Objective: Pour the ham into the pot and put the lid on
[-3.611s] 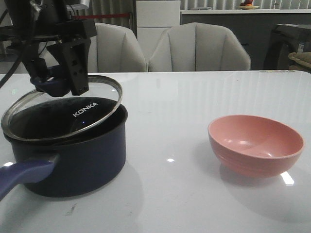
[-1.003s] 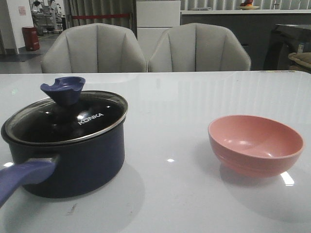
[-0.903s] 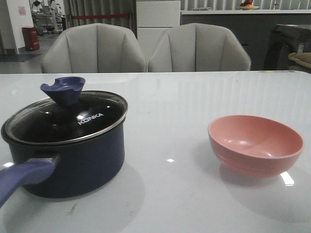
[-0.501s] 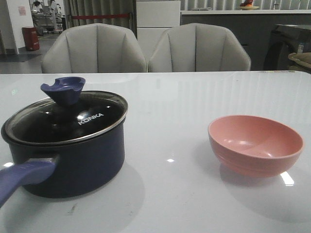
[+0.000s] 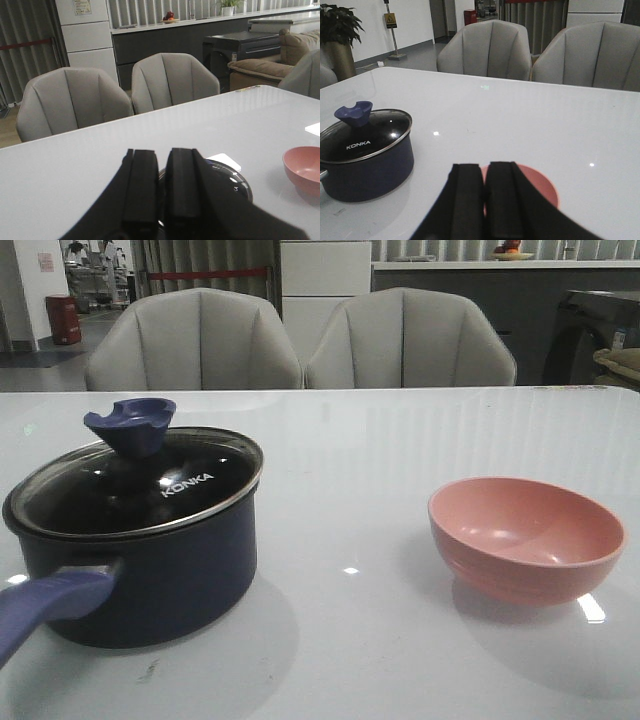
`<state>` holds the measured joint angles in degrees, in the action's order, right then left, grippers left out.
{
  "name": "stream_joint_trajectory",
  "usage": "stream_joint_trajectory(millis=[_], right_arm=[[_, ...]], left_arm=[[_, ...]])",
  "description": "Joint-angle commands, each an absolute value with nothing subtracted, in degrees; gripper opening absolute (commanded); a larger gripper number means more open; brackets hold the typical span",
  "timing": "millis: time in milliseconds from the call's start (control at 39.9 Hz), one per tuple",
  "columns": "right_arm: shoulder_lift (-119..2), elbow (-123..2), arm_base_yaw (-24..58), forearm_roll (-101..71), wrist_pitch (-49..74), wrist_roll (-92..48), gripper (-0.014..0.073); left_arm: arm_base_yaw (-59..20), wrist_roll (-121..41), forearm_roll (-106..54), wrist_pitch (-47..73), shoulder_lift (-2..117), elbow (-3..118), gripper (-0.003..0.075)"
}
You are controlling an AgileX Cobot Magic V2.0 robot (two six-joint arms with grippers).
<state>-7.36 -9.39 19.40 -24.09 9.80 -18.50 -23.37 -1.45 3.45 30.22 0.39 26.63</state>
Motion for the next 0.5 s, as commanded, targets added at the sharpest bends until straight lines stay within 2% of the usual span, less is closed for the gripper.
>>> stream_joint_trajectory(millis=[0,476], right_arm=[[-7.82,-10.85,19.44,-24.61,5.91,-19.05,0.0159],[-7.82,-10.85,19.44,-24.61,5.91,-19.05,0.0159]], left_arm=[[-23.63,-0.72,3.63,24.54,1.08,27.67,0.0113],[-23.63,-0.72,3.63,25.08,1.08,27.54,0.0113]])
